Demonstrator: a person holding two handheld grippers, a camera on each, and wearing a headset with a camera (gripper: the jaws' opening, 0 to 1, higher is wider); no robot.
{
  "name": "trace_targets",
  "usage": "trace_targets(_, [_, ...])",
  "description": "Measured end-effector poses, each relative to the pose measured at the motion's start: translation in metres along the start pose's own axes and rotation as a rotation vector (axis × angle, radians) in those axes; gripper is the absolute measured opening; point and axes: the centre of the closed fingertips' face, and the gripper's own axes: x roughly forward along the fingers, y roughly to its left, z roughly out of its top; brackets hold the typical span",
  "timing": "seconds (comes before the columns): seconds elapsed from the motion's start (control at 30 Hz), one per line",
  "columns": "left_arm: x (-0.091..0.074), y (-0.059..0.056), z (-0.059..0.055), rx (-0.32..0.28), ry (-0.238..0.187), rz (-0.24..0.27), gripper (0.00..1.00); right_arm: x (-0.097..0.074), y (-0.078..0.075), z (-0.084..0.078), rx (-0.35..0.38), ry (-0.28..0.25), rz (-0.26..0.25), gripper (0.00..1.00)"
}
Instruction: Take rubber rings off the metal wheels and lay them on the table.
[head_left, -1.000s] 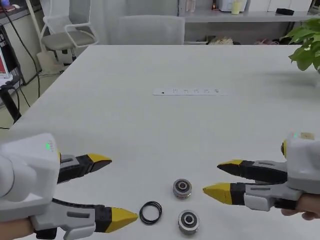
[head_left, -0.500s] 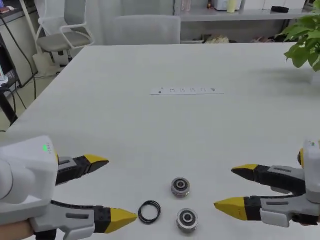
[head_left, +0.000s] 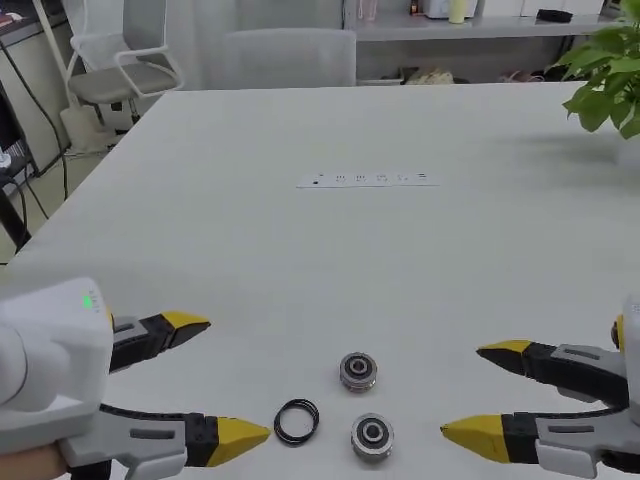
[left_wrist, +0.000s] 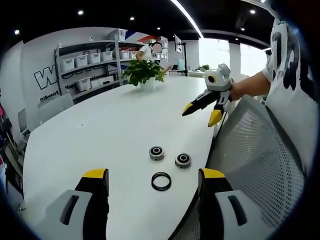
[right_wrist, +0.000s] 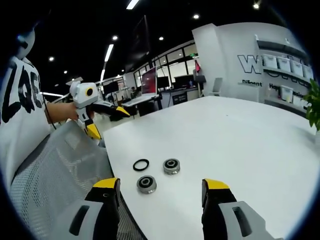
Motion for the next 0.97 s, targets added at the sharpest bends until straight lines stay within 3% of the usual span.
trace_targets(0.97, [0.003, -0.004, -0.011, 0.001, 0.026, 0.010, 0.71, -0.005, 0.001, -0.003, -0.003, 0.004, -0.025, 0.66])
